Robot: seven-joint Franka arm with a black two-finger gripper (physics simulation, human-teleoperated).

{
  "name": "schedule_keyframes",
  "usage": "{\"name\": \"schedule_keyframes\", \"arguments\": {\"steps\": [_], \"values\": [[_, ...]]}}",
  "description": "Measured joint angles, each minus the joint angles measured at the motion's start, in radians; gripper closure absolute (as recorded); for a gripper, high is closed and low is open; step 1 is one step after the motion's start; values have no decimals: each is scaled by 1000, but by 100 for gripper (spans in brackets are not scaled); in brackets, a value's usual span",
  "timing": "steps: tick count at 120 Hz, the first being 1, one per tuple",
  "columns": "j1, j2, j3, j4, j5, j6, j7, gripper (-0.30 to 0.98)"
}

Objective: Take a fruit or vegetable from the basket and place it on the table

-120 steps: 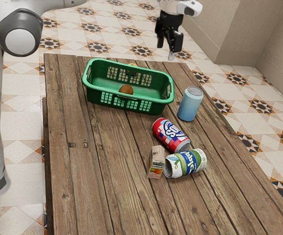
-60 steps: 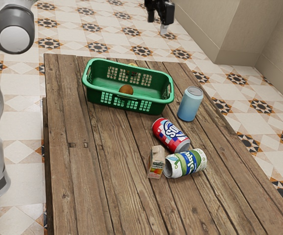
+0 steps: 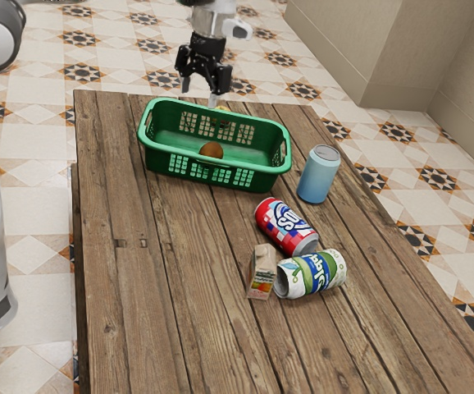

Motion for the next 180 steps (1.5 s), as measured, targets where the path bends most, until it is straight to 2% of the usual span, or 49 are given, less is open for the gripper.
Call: {"name": "schedule_keyframes", "arguments": {"steps": [17, 36, 58, 132, 180], "values": [[13, -15, -2, -97, 30, 123, -36, 0], [57, -8, 2, -118, 40, 204, -84, 0], [61, 3, -1, -154, 43, 269, -127, 0], [53, 132, -21, -157, -1, 391, -213, 0], [46, 169, -31, -193, -17, 433, -238, 0]]}}
